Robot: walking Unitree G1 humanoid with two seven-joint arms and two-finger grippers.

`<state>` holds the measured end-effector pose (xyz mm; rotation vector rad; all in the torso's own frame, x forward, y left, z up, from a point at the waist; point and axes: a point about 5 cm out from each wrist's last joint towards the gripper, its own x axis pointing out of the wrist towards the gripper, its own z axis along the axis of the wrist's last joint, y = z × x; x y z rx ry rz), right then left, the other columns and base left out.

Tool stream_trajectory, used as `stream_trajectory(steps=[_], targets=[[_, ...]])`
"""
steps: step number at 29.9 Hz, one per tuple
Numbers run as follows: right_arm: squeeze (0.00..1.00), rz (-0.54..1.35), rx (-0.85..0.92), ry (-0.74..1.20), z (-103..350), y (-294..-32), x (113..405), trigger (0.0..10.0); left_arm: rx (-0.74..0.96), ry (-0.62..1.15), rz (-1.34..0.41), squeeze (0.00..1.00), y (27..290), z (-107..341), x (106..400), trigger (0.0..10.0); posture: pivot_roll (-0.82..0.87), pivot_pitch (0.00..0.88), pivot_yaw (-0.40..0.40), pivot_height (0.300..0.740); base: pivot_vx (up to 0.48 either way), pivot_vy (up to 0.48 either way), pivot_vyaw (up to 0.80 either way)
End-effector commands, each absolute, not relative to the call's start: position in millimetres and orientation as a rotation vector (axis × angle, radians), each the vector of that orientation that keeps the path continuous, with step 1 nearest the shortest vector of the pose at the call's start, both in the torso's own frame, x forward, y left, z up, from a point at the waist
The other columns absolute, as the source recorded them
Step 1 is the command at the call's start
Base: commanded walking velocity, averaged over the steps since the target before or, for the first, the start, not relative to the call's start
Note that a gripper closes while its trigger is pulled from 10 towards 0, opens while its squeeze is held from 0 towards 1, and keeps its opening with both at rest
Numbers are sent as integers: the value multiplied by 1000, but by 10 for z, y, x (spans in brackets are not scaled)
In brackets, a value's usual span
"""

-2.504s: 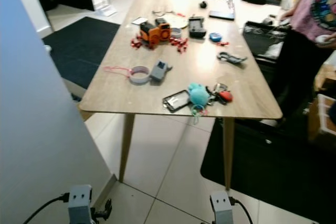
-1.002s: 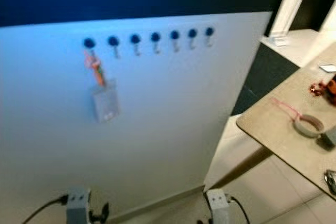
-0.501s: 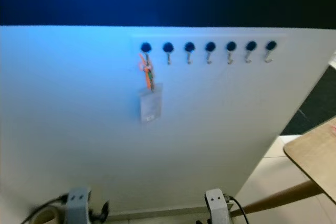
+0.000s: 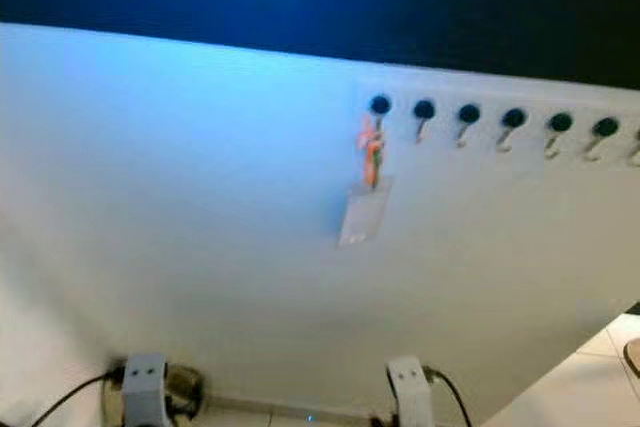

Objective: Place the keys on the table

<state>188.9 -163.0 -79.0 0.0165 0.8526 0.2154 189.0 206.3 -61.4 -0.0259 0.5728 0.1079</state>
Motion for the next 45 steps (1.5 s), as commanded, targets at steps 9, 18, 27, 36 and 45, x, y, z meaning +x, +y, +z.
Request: stream_trajectory(steps=[9, 18, 27, 36, 45], targets=[[0, 191, 16, 878, -818, -1686, 1836, 10000, 9, 576, 86, 0, 2041, -621, 1871, 10000, 75, 68, -37, 740, 0, -160, 0], [0, 186, 18, 882, -825, -1688, 1822, 10000, -24, 593, 123, 0, 2028, -645, 1849, 10000, 74, 73, -37, 740, 0, -320, 0], [0, 185, 18, 882, -828, -1683, 1815, 10000, -20, 585, 121, 0, 2047, -629, 1864, 10000, 75, 74, -36, 740, 0, 0, 0], [0, 188, 19, 884, -832, -1675, 1807, 10000, -33, 576, 129, 0, 2047, -619, 1864, 10000, 79, 77, -38, 740, 0, 41, 0], [0, 189, 19, 888, -838, -1670, 1796, 10000, -34, 567, 126, 0, 2033, -610, 1864, 10000, 79, 79, -36, 740, 0, 480, 0]])
